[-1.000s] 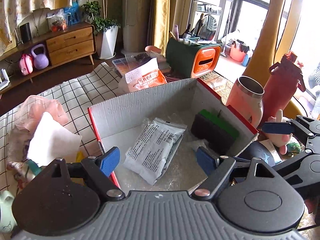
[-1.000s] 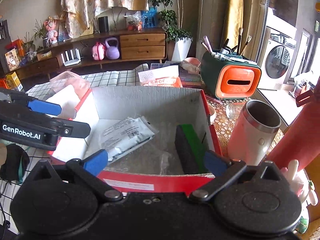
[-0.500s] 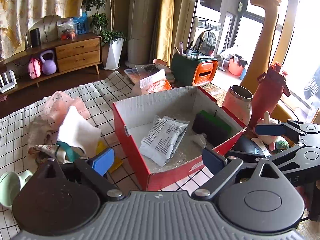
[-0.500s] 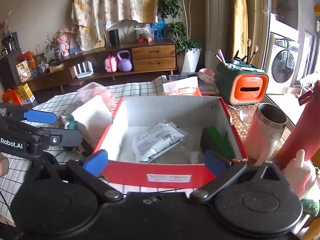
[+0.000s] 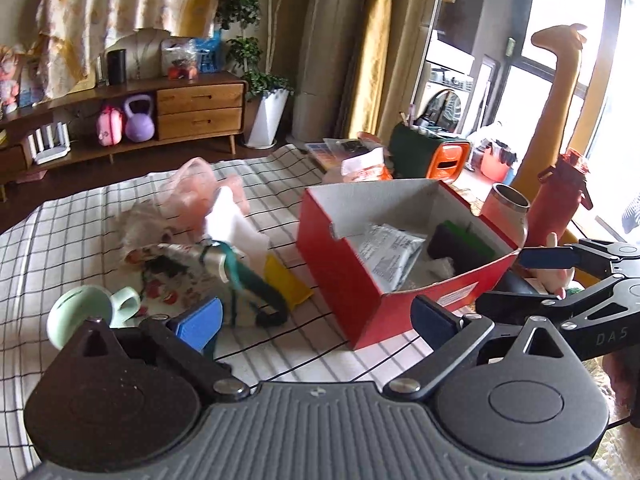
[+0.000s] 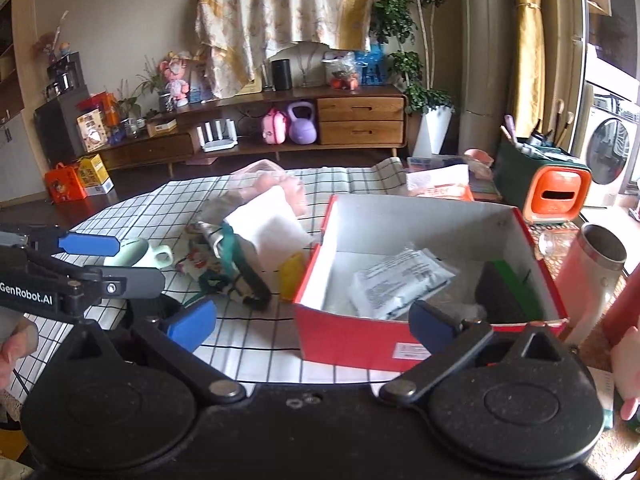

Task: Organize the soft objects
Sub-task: 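Withdraw both open tools up from the red box, then reach the left tool to the black cloth while the right tool reaches the Christmas tote bag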

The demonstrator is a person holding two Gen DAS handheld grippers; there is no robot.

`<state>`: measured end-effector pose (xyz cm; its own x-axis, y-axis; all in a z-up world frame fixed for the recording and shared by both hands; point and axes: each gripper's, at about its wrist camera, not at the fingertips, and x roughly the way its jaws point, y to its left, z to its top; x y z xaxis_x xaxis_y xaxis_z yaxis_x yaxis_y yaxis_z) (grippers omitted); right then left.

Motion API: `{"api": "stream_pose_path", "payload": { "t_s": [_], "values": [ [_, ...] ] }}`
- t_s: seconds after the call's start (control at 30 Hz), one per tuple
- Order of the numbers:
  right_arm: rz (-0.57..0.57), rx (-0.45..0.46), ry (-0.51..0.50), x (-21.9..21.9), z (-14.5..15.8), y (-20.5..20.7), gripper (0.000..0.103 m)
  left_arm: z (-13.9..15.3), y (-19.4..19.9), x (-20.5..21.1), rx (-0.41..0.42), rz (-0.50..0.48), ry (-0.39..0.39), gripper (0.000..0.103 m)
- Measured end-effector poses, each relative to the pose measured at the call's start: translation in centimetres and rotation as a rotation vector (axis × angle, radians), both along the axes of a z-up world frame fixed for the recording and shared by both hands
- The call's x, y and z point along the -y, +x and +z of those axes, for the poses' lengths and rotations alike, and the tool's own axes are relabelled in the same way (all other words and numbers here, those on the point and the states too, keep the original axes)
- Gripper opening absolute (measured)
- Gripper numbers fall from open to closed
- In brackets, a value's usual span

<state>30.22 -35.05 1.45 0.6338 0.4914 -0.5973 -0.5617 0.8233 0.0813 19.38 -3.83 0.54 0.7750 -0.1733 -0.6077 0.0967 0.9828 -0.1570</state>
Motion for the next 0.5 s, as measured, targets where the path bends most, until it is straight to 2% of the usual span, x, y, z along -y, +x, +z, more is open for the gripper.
{"api": "stream_pose_path", "payload": {
  "t_s": [0.27, 0.4, 0.5],
  "values": [
    [0.082, -0.002, -0.019, -3.5, -1.0, -0.4, 0.102, -1.5, -2.0, -4.2, 0.031, 0.092, 0.044, 0.101],
    [0.099, -0.001, -0.014, -4.6, -1.4, -0.2, 0.100, -2.8, -2.8, -4.9, 0.038, 0.102, 0.077, 0.101],
    [0.112, -0.002, -0.021, -5.6, -1.8, 0.1, 0.098, -4.1, -3.3, -5.3, 0.028, 0.106, 0.066, 0.101]
  ]
}}
